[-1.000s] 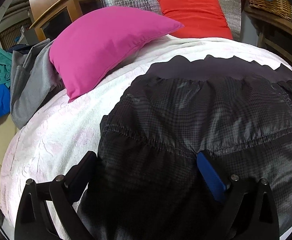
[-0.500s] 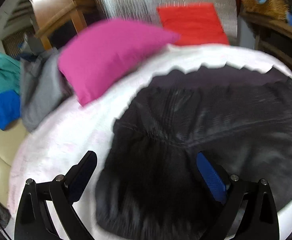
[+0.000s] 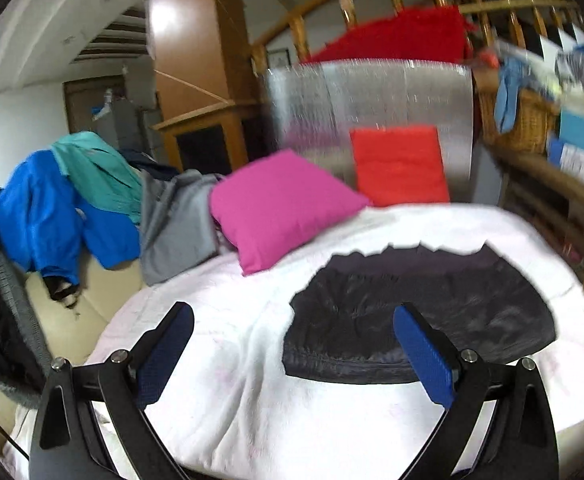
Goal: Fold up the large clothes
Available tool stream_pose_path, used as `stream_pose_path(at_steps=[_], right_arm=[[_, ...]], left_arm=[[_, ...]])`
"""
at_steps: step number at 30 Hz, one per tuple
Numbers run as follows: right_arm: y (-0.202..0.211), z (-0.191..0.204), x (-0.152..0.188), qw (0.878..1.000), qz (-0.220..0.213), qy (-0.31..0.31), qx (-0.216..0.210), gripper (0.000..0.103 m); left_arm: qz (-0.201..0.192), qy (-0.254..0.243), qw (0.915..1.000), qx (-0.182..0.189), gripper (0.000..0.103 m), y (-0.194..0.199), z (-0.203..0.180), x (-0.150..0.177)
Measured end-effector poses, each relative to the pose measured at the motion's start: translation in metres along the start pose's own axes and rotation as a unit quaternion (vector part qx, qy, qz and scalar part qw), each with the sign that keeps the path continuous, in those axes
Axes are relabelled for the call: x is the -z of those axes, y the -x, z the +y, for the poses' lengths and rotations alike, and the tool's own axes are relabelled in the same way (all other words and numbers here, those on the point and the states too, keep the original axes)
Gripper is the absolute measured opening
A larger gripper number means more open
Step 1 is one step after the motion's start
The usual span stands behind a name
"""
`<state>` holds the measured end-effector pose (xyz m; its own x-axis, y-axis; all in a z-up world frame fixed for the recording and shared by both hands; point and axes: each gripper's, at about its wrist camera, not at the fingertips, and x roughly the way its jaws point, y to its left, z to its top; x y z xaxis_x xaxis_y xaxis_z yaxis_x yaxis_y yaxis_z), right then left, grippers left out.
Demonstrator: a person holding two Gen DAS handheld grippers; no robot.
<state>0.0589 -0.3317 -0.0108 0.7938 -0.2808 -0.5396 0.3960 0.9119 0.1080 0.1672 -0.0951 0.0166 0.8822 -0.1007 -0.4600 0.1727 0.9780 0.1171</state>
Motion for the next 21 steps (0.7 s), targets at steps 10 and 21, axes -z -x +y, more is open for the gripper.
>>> stream_pose_path(at_steps=[10, 21], right_arm=[[0.125, 0.011, 0.009, 0.998, -0.058, 0.008, 0.011, 0.083], [0.176, 0.016, 0.014, 0.996, -0.093, 0.01, 0.015, 0.083]], left_arm=[[-0.071, 0.012, 0.9973, -0.016, 0.101, 0.139, 0.019, -0.003], [-0.124, 0.034, 0.9913, -0.028, 0.102, 0.206, 0.036, -0.009]])
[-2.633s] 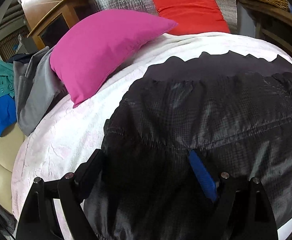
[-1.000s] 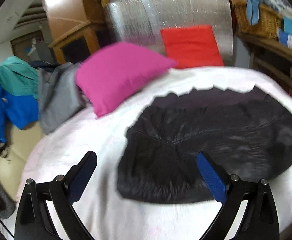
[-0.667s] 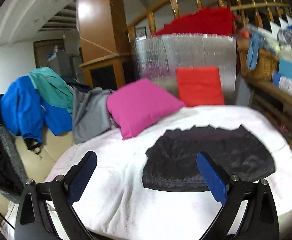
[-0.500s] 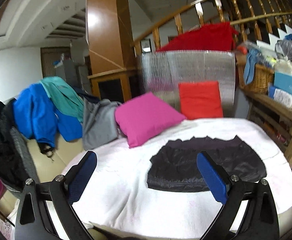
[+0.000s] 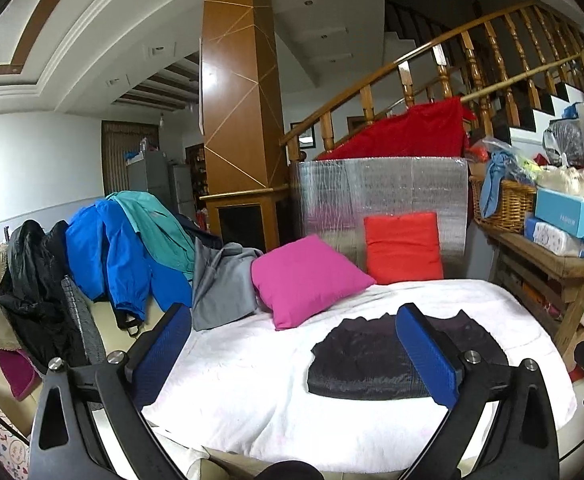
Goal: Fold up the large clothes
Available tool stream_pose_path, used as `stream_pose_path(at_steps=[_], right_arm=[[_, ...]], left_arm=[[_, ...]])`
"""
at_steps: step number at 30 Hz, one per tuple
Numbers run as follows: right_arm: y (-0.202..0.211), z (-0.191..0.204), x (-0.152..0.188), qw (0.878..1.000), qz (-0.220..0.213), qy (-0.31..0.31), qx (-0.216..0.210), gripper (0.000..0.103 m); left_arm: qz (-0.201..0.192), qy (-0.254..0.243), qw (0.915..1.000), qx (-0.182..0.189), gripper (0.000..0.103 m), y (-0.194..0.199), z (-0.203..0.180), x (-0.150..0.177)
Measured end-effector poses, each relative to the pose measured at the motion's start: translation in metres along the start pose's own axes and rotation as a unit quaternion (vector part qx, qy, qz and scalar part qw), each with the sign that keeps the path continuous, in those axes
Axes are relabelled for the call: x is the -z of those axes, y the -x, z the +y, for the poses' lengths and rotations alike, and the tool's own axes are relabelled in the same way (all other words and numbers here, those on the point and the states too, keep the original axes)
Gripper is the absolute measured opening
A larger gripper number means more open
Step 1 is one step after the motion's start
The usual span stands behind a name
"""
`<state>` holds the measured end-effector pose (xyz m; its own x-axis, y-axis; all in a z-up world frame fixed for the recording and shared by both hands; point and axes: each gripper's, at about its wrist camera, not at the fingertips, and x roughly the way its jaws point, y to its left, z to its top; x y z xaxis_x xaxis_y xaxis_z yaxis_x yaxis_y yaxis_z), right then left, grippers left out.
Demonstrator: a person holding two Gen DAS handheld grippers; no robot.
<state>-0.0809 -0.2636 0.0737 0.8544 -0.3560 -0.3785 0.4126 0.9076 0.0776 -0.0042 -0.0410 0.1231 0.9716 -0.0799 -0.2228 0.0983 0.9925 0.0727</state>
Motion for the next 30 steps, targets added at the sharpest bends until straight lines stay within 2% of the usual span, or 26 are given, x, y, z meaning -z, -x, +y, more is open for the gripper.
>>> stream_pose_path(at_steps=[6, 18, 30], right_arm=[[0.013, 0.008, -0.003, 1.0, -0.015, 0.009, -0.005, 0.083], [0.009, 0.019, 0.004, 1.0, -0.007, 0.016, -0.015, 0.083], [0.02, 0.015, -0.005, 0.999, -0.028, 0.009, -0.014, 0.083]], left_arm=[[-0.004, 0.015, 0.9999, 0.003, 0.102, 0.006, 0.006, -0.001], [0.001, -0.006, 0.9999, 0.013, 0.102, 0.015, -0.008, 0.005], [-0.009, -0.011, 0.9998, 0.015, 0.103, 0.028, -0.008, 0.003]])
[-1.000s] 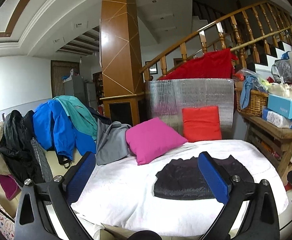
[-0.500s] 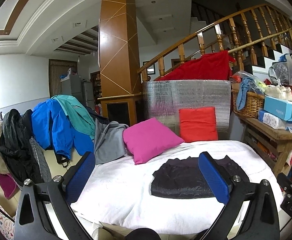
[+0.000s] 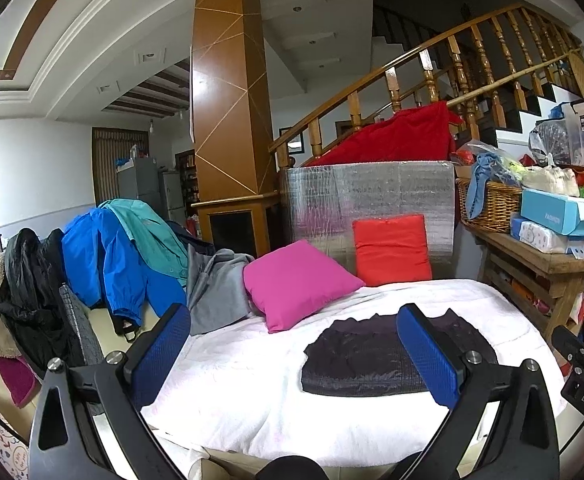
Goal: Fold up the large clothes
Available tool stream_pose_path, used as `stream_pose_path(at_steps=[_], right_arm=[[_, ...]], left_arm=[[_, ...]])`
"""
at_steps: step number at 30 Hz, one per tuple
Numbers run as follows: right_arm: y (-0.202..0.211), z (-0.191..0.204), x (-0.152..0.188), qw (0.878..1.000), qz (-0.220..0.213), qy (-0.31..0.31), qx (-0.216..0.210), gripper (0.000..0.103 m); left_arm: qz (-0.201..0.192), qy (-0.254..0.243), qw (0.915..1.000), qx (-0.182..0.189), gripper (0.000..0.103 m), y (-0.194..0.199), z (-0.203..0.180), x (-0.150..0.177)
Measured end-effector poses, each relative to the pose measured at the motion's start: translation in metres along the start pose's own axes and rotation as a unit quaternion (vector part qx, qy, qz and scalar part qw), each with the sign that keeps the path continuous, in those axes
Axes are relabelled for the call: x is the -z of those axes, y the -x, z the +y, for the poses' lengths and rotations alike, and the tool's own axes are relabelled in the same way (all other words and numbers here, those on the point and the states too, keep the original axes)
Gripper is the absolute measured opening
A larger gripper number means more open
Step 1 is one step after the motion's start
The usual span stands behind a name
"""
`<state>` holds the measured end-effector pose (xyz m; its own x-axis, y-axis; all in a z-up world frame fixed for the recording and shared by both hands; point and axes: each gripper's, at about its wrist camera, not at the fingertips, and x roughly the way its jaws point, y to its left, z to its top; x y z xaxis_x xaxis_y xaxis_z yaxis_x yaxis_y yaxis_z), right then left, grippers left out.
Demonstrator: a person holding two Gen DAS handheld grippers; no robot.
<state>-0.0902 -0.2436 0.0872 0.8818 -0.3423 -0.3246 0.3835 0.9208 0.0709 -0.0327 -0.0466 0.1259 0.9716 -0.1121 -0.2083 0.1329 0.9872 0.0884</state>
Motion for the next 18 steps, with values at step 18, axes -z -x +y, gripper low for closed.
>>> stream_pose_path(at_steps=[18], right_arm=[[-0.054, -0.003, -0.007, 0.999, 0.035, 0.004, 0.008, 0.084]], left_arm=[[0.045, 0.015, 0.9982, 0.036, 0.103, -0.051, -0.018, 0.008]])
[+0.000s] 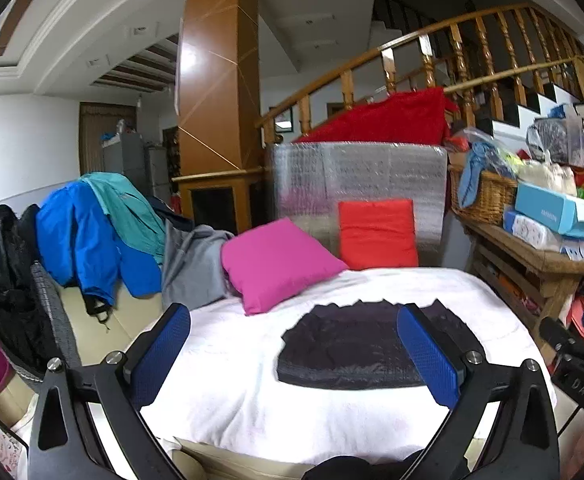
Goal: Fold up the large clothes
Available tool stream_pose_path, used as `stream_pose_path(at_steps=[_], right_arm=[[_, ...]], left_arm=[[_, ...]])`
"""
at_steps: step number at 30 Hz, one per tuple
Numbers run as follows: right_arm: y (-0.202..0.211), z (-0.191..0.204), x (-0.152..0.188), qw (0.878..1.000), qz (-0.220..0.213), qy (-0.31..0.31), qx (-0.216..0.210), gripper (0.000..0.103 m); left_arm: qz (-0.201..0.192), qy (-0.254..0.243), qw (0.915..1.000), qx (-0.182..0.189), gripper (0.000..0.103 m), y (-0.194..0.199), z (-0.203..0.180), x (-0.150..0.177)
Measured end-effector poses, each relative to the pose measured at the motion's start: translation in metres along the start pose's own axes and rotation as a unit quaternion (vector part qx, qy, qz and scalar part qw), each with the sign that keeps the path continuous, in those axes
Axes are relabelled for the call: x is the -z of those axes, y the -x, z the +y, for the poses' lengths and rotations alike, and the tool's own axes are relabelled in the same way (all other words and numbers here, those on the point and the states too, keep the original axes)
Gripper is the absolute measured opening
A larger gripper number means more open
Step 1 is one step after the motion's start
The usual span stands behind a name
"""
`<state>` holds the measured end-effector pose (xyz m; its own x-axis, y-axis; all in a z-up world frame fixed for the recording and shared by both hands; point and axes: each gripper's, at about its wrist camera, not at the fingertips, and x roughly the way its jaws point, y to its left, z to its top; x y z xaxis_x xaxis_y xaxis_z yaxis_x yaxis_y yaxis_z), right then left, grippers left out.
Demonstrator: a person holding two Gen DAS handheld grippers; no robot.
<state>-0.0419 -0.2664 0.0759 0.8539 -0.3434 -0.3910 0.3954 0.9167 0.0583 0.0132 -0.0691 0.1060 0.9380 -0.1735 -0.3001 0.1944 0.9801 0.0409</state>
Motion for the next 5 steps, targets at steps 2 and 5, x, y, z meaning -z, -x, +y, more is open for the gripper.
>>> stream_pose_path(at_steps=[2, 5], right_arm=[[-0.016, -0.005, 0.004, 1.0, 0.017, -0.005, -0.002, 0.084], [-0.035, -0.012, 0.008, 0.999, 0.03, -0.011, 0.006, 0.084]], left_arm=[[-0.005, -0.011, 0.9999, 0.009, 0.103, -0.008, -0.009, 0.004], [-0.004, -0.016, 0.9997, 0.019, 0.103, -0.023, -0.016, 0.007]])
